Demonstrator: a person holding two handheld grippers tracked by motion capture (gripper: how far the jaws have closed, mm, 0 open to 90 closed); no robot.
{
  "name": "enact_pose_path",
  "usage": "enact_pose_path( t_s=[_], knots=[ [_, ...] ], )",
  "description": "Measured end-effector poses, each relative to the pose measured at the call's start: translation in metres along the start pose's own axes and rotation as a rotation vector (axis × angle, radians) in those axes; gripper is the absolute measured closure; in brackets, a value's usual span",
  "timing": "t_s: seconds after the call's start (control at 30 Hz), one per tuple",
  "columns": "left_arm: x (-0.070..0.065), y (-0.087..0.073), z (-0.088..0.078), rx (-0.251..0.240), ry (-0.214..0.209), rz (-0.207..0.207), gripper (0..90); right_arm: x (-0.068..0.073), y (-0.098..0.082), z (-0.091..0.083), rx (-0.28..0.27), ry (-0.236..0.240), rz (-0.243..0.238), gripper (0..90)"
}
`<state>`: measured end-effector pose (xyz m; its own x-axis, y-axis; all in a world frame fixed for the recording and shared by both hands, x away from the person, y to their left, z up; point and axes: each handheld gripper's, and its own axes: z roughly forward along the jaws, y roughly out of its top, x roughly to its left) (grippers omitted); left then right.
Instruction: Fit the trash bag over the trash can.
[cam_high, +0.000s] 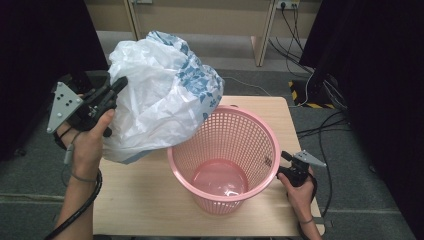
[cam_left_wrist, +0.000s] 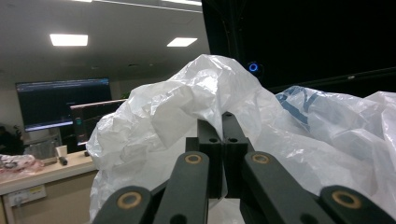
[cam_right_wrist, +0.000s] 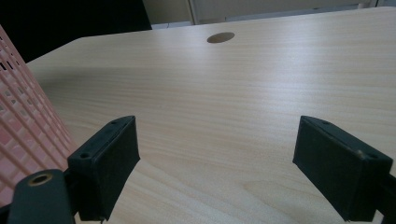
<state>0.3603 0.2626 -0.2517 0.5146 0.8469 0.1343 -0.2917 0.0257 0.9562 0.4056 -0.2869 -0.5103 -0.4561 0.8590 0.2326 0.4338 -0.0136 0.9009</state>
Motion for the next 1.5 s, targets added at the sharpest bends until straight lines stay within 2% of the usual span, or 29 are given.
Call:
enact_pose_path(
  t_s=[0.37, 0.7, 1.27, 1.5],
  knots=[
    [-0.022, 0.007, 0.002, -0.02, -0.074, -0.008, 90.0, 0.0, 0.0, 0.0, 0.001, -0.001, -0.001, 14.6],
    [-0.04, 0.013, 0.003, -0.036, -0.124, 0.003, 90.0, 0.0, 0.0, 0.0, 0.0, -0.003, -0.005, 14.7],
    [-0.051, 0.034, -0.002, -0.077, -0.155, 0.029, 90.0, 0.0, 0.0, 0.0, 0.0, -0.003, -0.009, 14.7],
    [-0.057, 0.039, -0.004, -0.102, -0.183, 0.017, 90.0, 0.0, 0.0, 0.0, -0.001, -0.003, -0.007, 14.7]
  ],
)
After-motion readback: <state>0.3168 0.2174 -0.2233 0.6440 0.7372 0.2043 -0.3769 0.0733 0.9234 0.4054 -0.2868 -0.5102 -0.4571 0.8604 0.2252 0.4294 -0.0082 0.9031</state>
